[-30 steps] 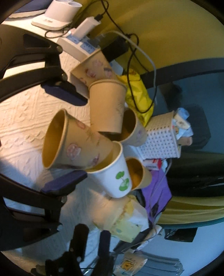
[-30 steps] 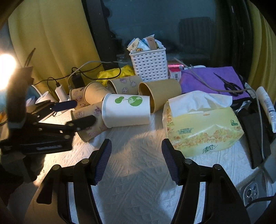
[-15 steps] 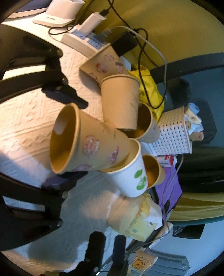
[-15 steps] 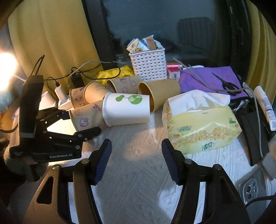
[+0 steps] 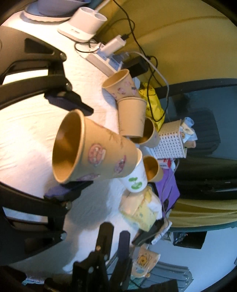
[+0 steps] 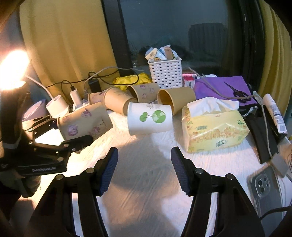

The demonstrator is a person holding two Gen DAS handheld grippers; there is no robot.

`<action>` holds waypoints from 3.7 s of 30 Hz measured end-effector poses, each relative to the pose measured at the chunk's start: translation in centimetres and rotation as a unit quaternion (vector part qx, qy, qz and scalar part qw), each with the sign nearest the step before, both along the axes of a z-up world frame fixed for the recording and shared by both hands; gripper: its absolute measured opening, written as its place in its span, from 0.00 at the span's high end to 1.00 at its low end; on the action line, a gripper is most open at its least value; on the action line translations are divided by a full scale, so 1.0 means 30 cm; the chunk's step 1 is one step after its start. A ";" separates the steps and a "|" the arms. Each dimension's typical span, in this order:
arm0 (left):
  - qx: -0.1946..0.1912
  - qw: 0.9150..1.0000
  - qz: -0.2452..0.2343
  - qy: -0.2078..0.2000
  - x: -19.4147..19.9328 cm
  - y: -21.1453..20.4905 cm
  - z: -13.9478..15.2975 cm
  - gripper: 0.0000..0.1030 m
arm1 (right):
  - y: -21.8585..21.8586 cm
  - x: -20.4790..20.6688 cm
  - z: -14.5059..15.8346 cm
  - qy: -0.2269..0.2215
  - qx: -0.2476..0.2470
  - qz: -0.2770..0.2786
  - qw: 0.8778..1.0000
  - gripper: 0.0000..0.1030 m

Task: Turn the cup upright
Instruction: 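Close the right gripper around the tan printed cup's side, then lift the tan cup with the right gripper and carry it over open table, then rotate the right gripper to turn the tan cup opening upward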

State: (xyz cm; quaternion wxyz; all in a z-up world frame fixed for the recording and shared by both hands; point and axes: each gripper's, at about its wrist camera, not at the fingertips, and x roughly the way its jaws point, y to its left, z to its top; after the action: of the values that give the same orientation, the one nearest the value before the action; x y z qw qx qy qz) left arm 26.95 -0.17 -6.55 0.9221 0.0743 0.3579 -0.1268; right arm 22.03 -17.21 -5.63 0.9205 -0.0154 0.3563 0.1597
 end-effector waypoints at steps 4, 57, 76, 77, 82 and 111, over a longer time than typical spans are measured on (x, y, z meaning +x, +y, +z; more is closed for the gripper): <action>-0.011 1.000 -0.009 -0.003 -0.101 -0.003 0.019 0.33 | 0.013 -0.058 0.013 -0.005 -0.004 0.001 1.000 0.39; 0.004 0.998 -0.021 0.056 -0.545 -0.033 -0.095 0.16 | 0.050 -0.427 -0.086 0.028 -0.052 0.036 0.998 0.38; -0.064 0.991 0.112 0.027 -0.563 0.180 -0.082 0.16 | 0.143 -0.500 -0.036 0.042 -0.086 0.112 0.989 0.38; -0.066 0.991 0.113 0.026 -0.562 0.184 -0.080 0.16 | 0.152 -0.494 -0.032 0.042 -0.085 0.117 0.989 0.38; -0.077 0.989 0.121 0.021 -0.563 0.205 -0.073 0.16 | 0.217 -0.461 -0.019 0.044 -0.091 0.152 0.983 0.33; -0.116 0.981 0.149 0.035 -0.561 0.298 -0.080 0.16 | 0.501 -0.236 -0.132 0.170 -0.184 0.304 0.919 0.33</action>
State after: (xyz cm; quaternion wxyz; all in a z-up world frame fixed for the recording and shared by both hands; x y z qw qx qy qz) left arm 10.12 8.77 -8.97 0.9198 -0.0916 0.3803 -0.0310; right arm 14.96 -2.17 -9.58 0.7340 -0.2647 0.5088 0.3637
